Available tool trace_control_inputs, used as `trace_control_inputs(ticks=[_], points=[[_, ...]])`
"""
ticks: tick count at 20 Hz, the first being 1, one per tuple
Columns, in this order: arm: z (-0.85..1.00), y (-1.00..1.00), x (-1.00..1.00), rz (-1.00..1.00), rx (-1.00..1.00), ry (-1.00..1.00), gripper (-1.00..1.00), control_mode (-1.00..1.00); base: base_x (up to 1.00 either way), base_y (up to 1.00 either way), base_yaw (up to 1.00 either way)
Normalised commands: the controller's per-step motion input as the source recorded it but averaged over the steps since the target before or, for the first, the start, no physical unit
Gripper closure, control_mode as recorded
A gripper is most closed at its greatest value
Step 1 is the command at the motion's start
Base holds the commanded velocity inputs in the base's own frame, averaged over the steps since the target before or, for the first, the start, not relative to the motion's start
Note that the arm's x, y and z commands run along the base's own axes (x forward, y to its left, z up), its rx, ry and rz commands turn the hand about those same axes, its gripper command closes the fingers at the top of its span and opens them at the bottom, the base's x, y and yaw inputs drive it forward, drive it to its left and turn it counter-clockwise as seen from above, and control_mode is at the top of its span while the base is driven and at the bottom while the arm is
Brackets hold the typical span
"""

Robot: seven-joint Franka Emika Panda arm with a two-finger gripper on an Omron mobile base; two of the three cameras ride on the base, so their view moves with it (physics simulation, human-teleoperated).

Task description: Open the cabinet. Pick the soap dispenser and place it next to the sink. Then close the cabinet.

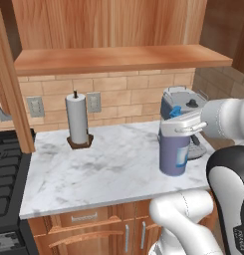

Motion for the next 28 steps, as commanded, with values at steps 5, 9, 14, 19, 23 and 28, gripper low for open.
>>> trace_control_inputs(ticks=[5,9,14,19,23,28], points=[[0.0,0.0,0.0,0.0,0.0,0.0,1.0,1.0,-0.52,0.05,0.0],[0.0,0.0,0.0,0.0,0.0,0.0,1.0,1.0,-0.5,0.04,0.0],[0.0,0.0,0.0,0.0,0.0,0.0,1.0,1.0,-0.44,0.05,0.0],[0.0,0.0,0.0,0.0,0.0,0.0,1.0,1.0,-0.1,0.07,0.04],[0.0,0.0,0.0,0.0,0.0,0.0,1.0,1.0,-0.01,0.03,0.2],[0.0,0.0,0.0,0.0,0.0,0.0,1.0,1.0,0.0,0.0,0.43]])
